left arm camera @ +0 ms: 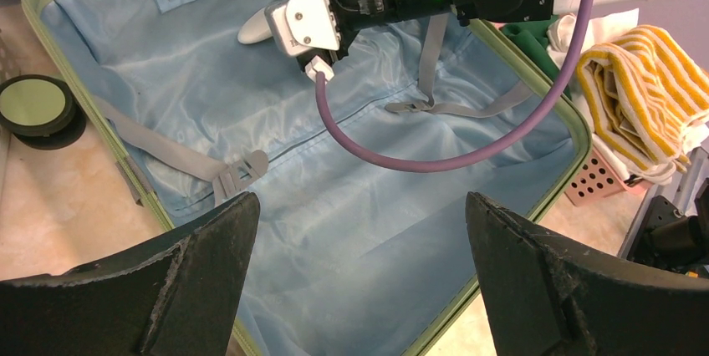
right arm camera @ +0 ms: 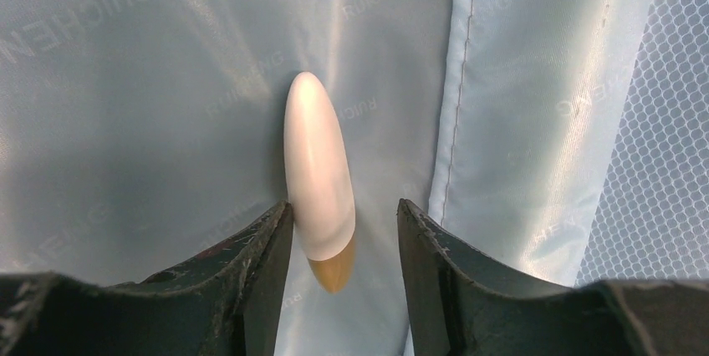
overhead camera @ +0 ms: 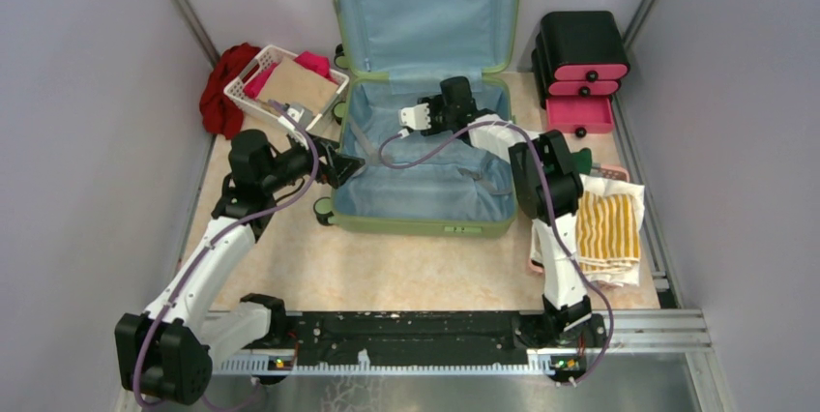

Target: Open, take out, and arrange the luggage

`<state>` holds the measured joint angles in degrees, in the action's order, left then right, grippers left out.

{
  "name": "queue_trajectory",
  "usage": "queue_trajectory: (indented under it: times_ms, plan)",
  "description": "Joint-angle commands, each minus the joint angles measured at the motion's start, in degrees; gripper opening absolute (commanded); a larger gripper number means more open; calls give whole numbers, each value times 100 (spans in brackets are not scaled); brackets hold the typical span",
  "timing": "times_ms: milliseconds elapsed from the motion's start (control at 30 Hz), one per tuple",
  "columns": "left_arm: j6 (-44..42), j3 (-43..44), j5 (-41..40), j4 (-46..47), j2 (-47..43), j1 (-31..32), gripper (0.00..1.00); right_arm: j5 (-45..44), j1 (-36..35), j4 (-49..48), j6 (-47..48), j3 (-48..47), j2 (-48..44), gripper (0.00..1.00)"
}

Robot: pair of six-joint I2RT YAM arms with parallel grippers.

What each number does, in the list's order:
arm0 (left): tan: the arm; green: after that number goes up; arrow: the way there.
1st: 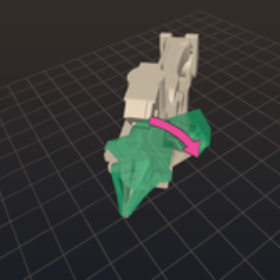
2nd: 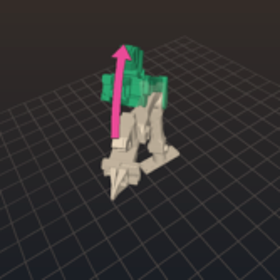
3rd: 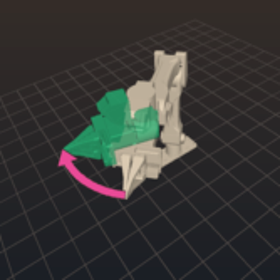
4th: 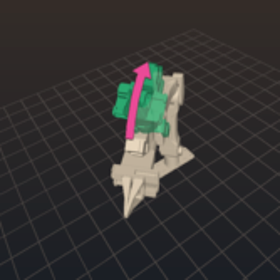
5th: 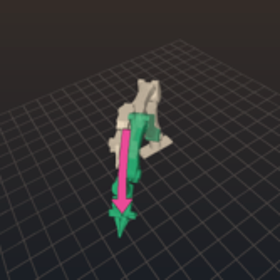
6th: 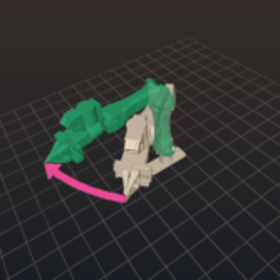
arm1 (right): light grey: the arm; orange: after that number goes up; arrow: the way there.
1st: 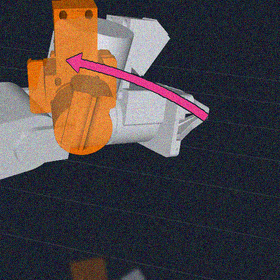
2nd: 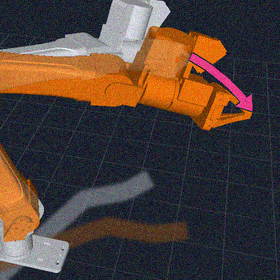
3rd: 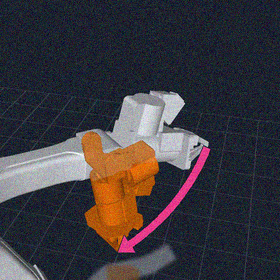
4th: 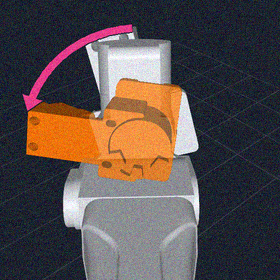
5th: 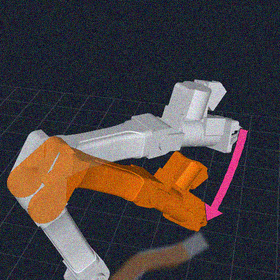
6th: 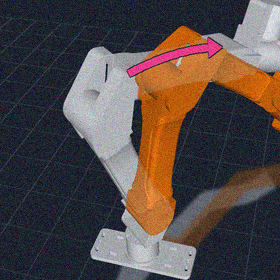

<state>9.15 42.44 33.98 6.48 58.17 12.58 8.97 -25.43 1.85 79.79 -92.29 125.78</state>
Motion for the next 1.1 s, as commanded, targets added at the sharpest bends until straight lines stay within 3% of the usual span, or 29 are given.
queue_trajectory:
  times_ms: [0,400,467,600,667,933,1067]
  plan:
    - [-113,2,-21,82,32,-45,99,-88,-40,-416,138,-173,102,50]
    - [-136,11,-83,51,31,-45,99,-88,-37,-270,284,-608,570,51]
    - [-149,15,-84,47,30,-45,99,-74,-39,-206,299,-680,611,46]
    - [-156,18,-101,36,21,-45,99,24,-41,-12,228,-729,532,20]
    - [-151,11,-93,37,21,-45,99,61,-41,-16,131,-674,401,12]
    - [-141,19,-62,46,3,-45,99,175,-40,117,-453,-663,-81,0]
    - [-136,11,-74,46,-23,-45,99,266,-37,264,-755,-654,-229,0]
